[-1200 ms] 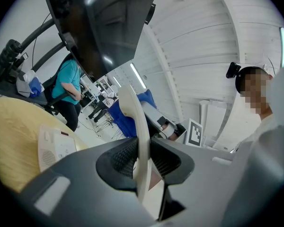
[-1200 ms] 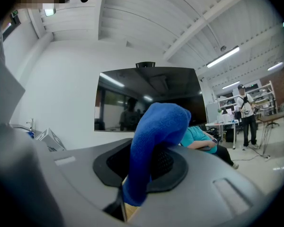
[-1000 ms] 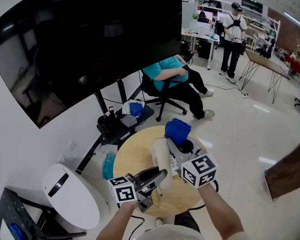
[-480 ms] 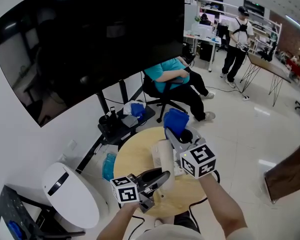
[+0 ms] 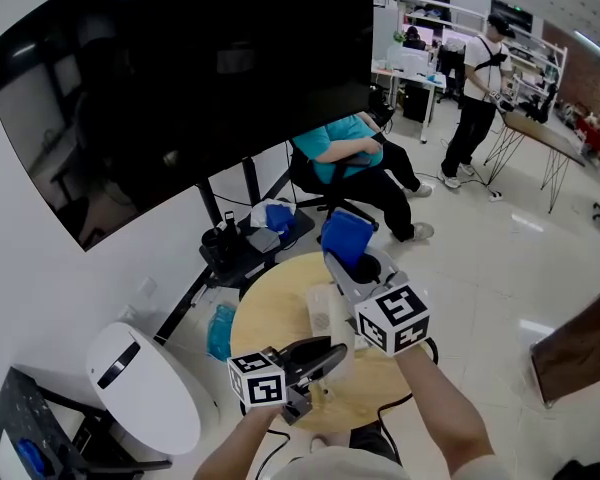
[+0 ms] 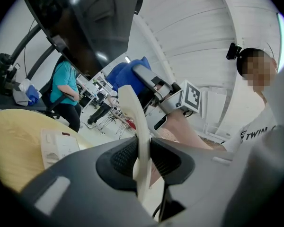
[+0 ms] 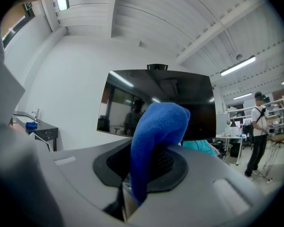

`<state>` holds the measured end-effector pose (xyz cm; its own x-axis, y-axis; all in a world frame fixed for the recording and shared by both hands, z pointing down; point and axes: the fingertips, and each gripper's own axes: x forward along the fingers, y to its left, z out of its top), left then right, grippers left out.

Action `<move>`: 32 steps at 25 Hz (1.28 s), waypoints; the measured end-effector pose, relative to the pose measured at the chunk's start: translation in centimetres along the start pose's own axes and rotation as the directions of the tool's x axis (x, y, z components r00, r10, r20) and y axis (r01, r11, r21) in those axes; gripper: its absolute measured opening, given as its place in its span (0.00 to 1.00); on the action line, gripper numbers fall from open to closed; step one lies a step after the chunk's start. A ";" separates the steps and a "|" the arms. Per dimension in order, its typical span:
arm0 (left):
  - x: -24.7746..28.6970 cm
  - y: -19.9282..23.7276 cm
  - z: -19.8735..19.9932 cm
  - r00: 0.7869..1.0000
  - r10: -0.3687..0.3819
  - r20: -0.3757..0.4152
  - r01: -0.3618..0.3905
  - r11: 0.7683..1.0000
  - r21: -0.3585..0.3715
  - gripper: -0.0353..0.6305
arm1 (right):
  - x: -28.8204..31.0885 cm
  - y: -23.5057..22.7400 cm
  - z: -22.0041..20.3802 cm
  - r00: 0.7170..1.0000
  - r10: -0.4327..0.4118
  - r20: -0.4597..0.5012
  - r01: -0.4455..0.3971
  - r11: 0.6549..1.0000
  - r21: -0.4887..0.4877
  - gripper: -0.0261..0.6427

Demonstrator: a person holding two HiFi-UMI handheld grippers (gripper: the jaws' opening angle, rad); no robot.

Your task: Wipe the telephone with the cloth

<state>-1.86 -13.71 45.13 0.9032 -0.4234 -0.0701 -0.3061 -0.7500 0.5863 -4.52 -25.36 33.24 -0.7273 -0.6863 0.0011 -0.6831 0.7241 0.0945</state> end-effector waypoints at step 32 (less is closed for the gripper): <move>0.1 2.5 -0.6 0.991 0.120 -0.054 -0.119 0.993 0.018 0.18 | -0.3 5.9 -2.3 0.987 0.101 -0.123 -0.111 0.991 -0.080 0.13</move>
<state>-2.30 -15.29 47.07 0.8750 -0.4820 0.0447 -0.4168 -0.7033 0.5759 -8.16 -21.05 36.05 -0.7787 -0.6131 0.1333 -0.5907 0.7880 0.1736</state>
